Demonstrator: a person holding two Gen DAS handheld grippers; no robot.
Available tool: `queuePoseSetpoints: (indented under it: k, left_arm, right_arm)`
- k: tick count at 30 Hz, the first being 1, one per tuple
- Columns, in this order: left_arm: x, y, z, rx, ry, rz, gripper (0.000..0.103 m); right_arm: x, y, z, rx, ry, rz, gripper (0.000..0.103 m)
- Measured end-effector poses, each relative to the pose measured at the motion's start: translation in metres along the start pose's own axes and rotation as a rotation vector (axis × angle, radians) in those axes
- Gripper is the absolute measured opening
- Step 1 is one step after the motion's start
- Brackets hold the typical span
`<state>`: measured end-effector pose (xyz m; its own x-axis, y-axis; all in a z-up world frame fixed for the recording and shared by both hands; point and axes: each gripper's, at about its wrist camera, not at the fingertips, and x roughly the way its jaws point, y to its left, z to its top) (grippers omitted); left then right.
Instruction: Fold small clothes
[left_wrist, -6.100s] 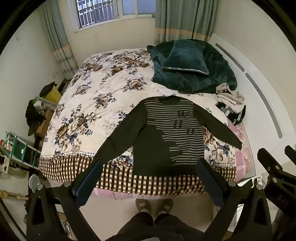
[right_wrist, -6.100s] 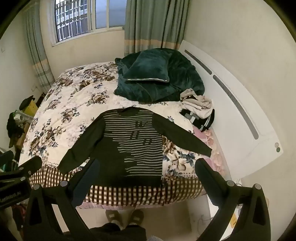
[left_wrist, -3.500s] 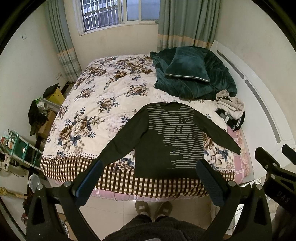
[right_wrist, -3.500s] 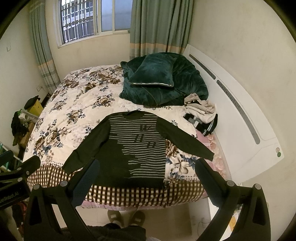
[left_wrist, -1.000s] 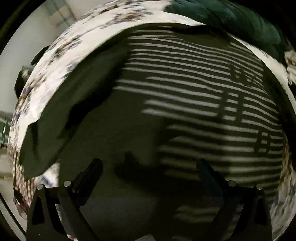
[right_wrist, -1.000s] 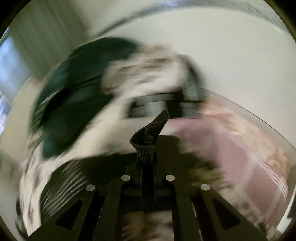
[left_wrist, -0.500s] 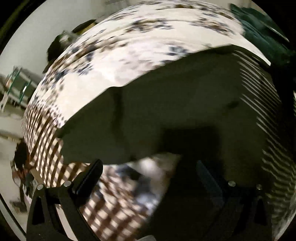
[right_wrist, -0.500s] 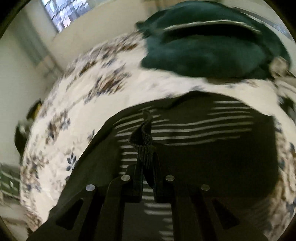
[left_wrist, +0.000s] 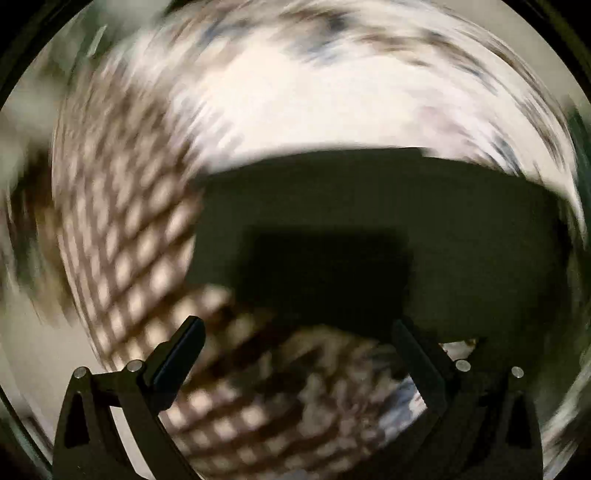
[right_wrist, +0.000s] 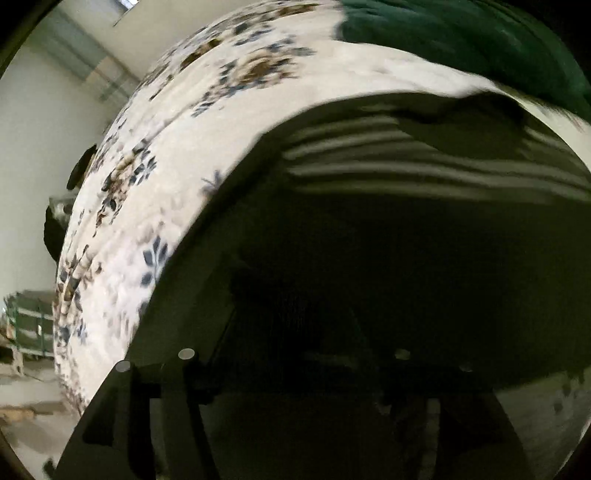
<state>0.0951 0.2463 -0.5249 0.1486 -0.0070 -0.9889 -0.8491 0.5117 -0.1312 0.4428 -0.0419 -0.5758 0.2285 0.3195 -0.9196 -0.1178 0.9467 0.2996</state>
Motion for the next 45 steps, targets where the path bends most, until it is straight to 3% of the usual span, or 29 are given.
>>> queuePoseSetpoints:
  k: [3,6,8,10,11,12,13,14,17,22,25,29,32,34,37,39,42,45]
  left_arm:
    - [0.024,0.044,0.004,-0.291,0.105,-0.139,0.103]
    - [0.035,0.053,0.014,-0.416,0.077,-0.189,0.101]
    - [0.035,0.047,0.026,-0.426,0.016,-0.163,0.097]
    - [0.035,0.04,0.039,-0.407,-0.038,-0.088,0.073]
    - [0.033,0.039,0.043,-0.408,-0.063,-0.065,0.056]
    - [0.031,0.04,0.047,-0.416,-0.087,-0.051,0.039]
    - [0.028,0.04,0.05,-0.42,-0.102,-0.049,0.031]
    - [0.021,0.039,0.053,-0.417,-0.138,-0.051,0.015]
    - [-0.002,0.033,0.059,-0.361,-0.205,-0.042,0.008]
    - [-0.065,0.006,0.058,-0.163,-0.374,-0.016,0.008]
    - [-0.116,-0.043,0.058,-0.023,-0.488,-0.042,0.008]
    - [-0.165,-0.152,0.039,0.244,-0.618,-0.118,0.008]
    - [-0.179,-0.242,0.012,0.434,-0.654,-0.199,0.008]
    - [-0.177,-0.3,-0.017,0.542,-0.629,-0.277,0.008]
    - [-0.153,-0.38,-0.063,0.681,-0.497,-0.409,0.008]
    - [-0.127,-0.438,-0.114,0.789,-0.407,-0.472,0.008]
    - [-0.089,-0.497,-0.181,0.919,-0.31,-0.511,0.008]
    - [-0.056,-0.535,-0.24,1.039,-0.235,-0.491,0.013]
  right_arm:
    - [-0.023,-0.027,-0.033,0.04,0.007,-0.059,0.061]
    - [-0.035,-0.057,-0.061,0.104,0.014,-0.107,0.061]
    - [-0.034,-0.075,-0.077,0.16,0.019,-0.128,0.061]
    - [-0.037,-0.09,-0.086,0.208,0.017,-0.136,0.061]
    - [-0.038,-0.095,-0.09,0.225,0.017,-0.142,0.061]
    - [-0.037,-0.101,-0.095,0.241,0.014,-0.149,0.061]
    - [-0.037,-0.103,-0.096,0.249,0.011,-0.149,0.061]
    - [-0.038,-0.106,-0.099,0.256,0.008,-0.149,0.061]
    - [-0.041,-0.11,-0.104,0.22,0.004,-0.172,0.061]
    - [-0.046,-0.107,-0.102,0.038,-0.004,-0.295,0.061]
    - [-0.055,-0.123,-0.103,0.011,0.016,-0.304,0.061]
    - [-0.071,-0.159,-0.102,0.063,0.044,-0.262,0.061]
    - [-0.089,-0.2,-0.102,0.143,0.038,-0.241,0.061]
    - [-0.1,-0.226,-0.099,0.199,0.032,-0.227,0.061]
    - [-0.118,-0.266,-0.099,0.281,0.018,-0.215,0.061]
    - [-0.128,-0.298,-0.096,0.326,0.011,-0.22,0.061]
    - [-0.141,-0.344,-0.095,0.388,0.003,-0.235,0.061]
    - [-0.149,-0.376,-0.093,0.407,0.012,-0.251,0.061]
